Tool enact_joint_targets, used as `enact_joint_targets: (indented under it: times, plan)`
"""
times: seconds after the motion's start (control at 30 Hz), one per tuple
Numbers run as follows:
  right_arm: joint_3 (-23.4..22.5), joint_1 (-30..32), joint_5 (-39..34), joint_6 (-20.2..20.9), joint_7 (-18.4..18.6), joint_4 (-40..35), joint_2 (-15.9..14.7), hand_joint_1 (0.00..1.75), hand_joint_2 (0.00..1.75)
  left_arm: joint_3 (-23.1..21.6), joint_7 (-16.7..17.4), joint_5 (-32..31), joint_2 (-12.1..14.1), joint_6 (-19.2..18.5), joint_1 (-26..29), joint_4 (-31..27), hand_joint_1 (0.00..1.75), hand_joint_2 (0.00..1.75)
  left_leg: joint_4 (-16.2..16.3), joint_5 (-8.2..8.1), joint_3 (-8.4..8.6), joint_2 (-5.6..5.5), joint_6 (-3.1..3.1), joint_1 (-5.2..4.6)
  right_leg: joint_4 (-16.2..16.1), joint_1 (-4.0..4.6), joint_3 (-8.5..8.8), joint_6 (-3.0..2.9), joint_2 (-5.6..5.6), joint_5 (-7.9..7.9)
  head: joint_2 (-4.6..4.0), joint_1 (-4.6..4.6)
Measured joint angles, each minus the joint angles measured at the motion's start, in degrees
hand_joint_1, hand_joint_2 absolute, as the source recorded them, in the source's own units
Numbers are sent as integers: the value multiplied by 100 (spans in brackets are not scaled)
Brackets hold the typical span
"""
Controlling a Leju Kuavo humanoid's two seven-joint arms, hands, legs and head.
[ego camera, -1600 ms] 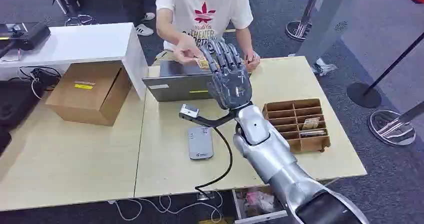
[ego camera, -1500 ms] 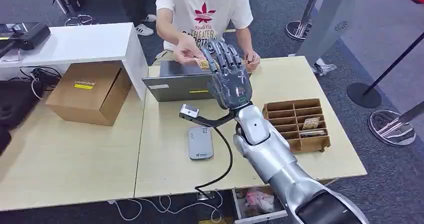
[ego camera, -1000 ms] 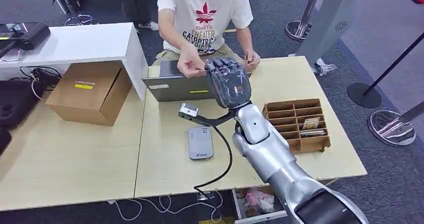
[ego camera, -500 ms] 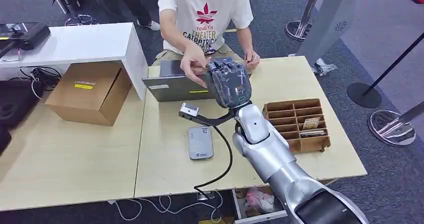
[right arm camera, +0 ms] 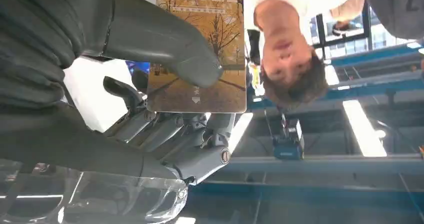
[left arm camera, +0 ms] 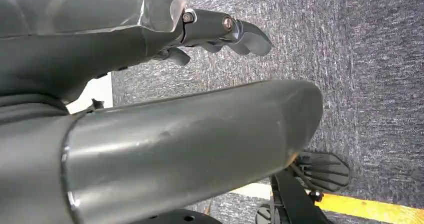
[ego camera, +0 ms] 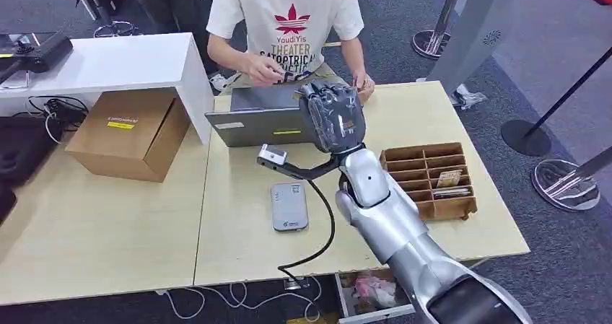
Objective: Pass the card to the sensor for recognition and then transmit it.
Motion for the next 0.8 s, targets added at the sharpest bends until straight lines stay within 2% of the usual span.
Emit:
enact_joint_targets:
  times: [0.13,0.4,0.8]
  plan:
    - [-13,11,39,0,15,-251,-44,175,175,0,-15,-20,2,-11,0,0,0,0,0,0,0,0,0,0,0,0,-1,0,0,0,0,0]
    - [-15,78,-170,0,-266,-481,-90,175,175,2,-17,-33,2,-13,0,0,0,0,0,0,-1,0,0,0,0,0,0,0,0,0,0,2]
    - [336,414,-1028,61,-765,-315,-33,175,175,46,-33,2,7,-15,29,0,0,0,-1,0,-3,0,0,0,1,0,-1,0,0,0,0,0]
